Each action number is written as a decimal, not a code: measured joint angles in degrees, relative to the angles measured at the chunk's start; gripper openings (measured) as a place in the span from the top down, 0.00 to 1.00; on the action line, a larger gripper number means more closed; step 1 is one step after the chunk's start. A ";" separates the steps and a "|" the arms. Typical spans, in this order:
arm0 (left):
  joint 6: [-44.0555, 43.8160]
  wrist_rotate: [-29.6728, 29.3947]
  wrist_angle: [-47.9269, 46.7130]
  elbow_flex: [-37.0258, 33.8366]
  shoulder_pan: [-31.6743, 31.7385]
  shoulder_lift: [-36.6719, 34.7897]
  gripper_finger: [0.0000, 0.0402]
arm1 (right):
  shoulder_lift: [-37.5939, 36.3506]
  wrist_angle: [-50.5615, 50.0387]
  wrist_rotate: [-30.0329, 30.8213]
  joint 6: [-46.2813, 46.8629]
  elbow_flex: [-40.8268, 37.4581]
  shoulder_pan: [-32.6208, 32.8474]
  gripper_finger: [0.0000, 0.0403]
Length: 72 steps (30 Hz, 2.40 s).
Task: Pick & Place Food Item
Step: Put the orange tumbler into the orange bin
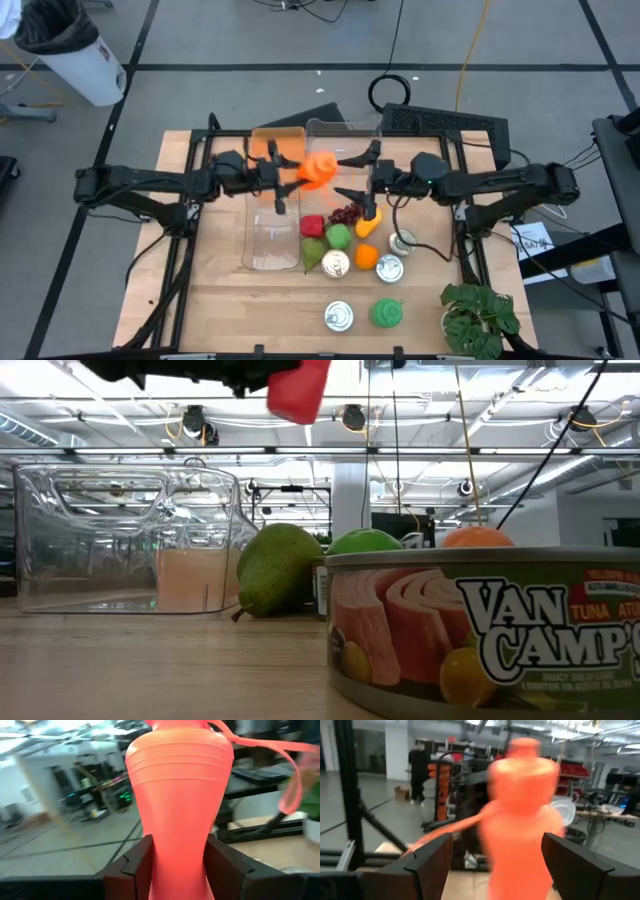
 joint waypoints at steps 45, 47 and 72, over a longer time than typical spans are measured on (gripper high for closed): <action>-7.97 4.88 32.20 -29.42 27.73 10.72 0.63 | 34.69 -32.81 -12.28 4.90 37.92 -20.47 0.31; -7.92 4.78 29.58 -29.42 28.15 10.72 0.63 | 35.07 -34.20 -12.30 5.56 37.92 -20.59 0.31; -13.88 17.45 44.61 -29.66 21.73 10.67 0.63 | 33.81 -24.69 -18.39 4.09 30.91 -18.12 0.31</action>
